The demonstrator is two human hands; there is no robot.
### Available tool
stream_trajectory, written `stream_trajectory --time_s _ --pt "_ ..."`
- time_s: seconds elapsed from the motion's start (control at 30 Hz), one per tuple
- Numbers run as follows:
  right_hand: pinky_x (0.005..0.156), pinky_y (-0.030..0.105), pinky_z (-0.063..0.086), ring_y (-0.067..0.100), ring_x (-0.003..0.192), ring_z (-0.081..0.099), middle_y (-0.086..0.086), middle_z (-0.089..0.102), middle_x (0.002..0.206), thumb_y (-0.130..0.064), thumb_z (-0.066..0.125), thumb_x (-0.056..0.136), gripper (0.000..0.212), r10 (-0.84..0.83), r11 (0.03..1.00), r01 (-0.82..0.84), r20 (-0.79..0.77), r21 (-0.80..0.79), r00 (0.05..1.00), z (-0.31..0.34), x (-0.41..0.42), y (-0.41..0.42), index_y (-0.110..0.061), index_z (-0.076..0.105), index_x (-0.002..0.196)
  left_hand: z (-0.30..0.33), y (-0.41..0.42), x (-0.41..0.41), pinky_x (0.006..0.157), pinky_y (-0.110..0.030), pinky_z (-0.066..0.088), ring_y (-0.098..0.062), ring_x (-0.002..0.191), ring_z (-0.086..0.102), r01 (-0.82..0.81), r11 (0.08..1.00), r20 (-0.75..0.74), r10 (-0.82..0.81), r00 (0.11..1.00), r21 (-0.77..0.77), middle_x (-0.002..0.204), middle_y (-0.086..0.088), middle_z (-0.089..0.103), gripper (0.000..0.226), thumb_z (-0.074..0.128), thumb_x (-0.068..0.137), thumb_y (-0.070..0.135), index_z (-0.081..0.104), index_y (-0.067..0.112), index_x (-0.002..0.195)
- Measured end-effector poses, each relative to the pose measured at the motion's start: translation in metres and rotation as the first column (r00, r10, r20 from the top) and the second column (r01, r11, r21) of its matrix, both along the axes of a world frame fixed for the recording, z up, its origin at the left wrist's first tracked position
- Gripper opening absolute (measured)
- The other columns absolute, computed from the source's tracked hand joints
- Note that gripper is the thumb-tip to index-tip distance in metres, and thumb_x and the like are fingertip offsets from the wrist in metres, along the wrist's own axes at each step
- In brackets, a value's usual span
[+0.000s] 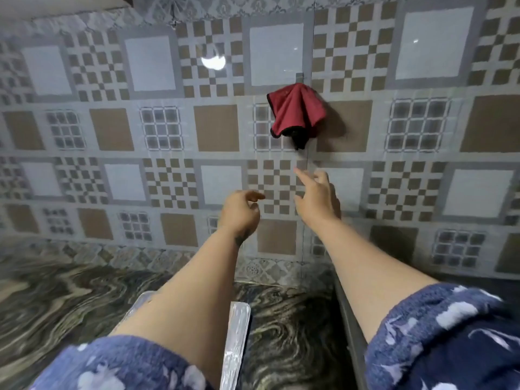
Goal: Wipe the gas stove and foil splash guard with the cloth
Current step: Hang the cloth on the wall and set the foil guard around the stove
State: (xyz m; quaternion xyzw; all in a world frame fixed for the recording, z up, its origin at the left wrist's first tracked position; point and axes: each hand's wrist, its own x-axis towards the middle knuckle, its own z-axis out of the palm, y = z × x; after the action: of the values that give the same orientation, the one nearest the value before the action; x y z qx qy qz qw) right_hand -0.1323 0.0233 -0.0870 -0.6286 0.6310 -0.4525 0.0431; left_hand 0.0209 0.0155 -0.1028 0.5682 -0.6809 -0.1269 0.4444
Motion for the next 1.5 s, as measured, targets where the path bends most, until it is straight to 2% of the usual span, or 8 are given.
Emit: stream_trajectory --time_s 0.1,0.2,0.4,0.77,1.0,1.2,1.33,1.5 --pt "0.094 0.025 0.034 0.027 0.124 0.042 0.006 0.036 0.14 -0.007 0.053 0.093 0.049 0.147 0.973 -0.128 -0.093 0.192 0.985 -0.043 0.034 0.054 -0.027 0.048 0.138 -0.047 0.056 0.035 0.084 -0.023 0.044 -0.02 0.107 0.063 -0.056 0.985 0.044 0.049 0.998 0.166 0.12 -0.003 0.068 0.035 0.047 0.089 0.004 0.07 0.019 0.11" --pt "0.108 0.043 0.032 0.029 0.132 0.037 0.003 0.042 0.14 -0.012 0.055 0.093 0.038 0.283 0.904 -0.182 -0.221 0.388 0.933 -0.089 0.075 0.104 -0.03 0.059 0.126 -0.092 0.118 0.079 0.09 -0.025 0.045 -0.02 0.105 0.064 -0.13 0.95 0.065 0.116 0.991 0.283 0.113 -0.004 0.071 0.039 0.047 0.083 -0.002 0.071 0.017 0.106" --pt "0.106 0.042 0.038 0.026 0.131 0.043 0.002 0.048 0.142 -0.013 0.056 0.089 0.037 0.588 0.722 -0.353 -0.259 0.594 0.766 -0.165 0.169 0.194 -0.031 0.063 0.121 -0.159 0.238 0.181 0.086 -0.023 0.045 -0.021 0.104 0.064 -0.313 0.842 0.098 0.301 0.948 0.44 0.111 -0.003 0.071 0.041 0.046 0.082 -0.001 0.071 0.019 0.106" --pt "0.101 0.038 0.043 0.03 0.123 0.05 0.007 0.056 0.132 -0.028 0.057 0.09 0.033 0.865 0.495 -0.569 -0.315 0.656 0.39 -0.234 0.315 0.3 -0.029 0.063 0.122 -0.235 0.438 0.306 0.101 -0.037 0.038 -0.029 0.123 0.043 -0.727 0.544 0.184 0.733 0.655 0.42 0.128 -0.002 0.052 0.031 0.051 0.09 0.015 0.065 0.029 0.113" --pt "0.097 0.034 0.044 0.025 0.123 0.051 0.002 0.054 0.135 -0.023 0.05 0.093 0.031 0.91 0.409 -0.675 -0.327 0.614 0.254 -0.255 0.378 0.299 -0.026 0.064 0.121 -0.286 0.466 0.326 0.108 -0.041 0.035 -0.031 0.125 0.043 -0.583 0.511 0.038 0.731 0.682 0.631 0.141 -0.008 0.043 0.046 0.043 0.098 0.029 0.037 0.035 0.143" --pt "0.117 0.055 0.008 0.023 0.147 0.016 0.0 0.028 0.156 -0.02 0.042 0.099 0.041 0.907 0.406 -0.649 -0.369 0.644 0.202 -0.266 0.409 0.264 -0.031 0.045 0.139 -0.297 0.444 0.327 0.099 -0.037 0.038 -0.031 0.119 0.047 -0.586 0.484 0.018 0.761 0.649 0.65 0.138 -0.008 0.041 0.051 0.027 0.101 0.038 0.009 0.044 0.148" --pt "0.117 0.055 0.001 0.022 0.13 0.043 0.001 0.054 0.13 -0.022 0.039 0.098 0.035 0.89 0.423 -0.679 -0.416 0.6 0.187 -0.273 0.412 0.249 -0.03 0.054 0.129 -0.297 0.438 0.329 0.092 -0.037 0.044 -0.028 0.106 0.055 -0.675 0.458 -0.035 0.841 0.54 0.578 0.128 -0.009 0.052 0.042 0.032 0.101 0.035 0.036 0.035 0.142" --pt "0.115 0.05 0.009 0.021 0.115 0.051 -0.001 0.056 0.11 -0.016 0.043 0.094 0.028 0.892 0.409 -0.717 -0.414 0.564 0.184 -0.273 0.412 0.242 -0.026 0.065 0.108 -0.284 0.435 0.324 0.057 -0.025 0.033 -0.011 0.061 0.047 -0.733 0.499 -0.19 0.863 0.468 0.462 0.073 0.002 0.06 0.024 0.05 0.097 0.024 0.069 0.012 0.103"
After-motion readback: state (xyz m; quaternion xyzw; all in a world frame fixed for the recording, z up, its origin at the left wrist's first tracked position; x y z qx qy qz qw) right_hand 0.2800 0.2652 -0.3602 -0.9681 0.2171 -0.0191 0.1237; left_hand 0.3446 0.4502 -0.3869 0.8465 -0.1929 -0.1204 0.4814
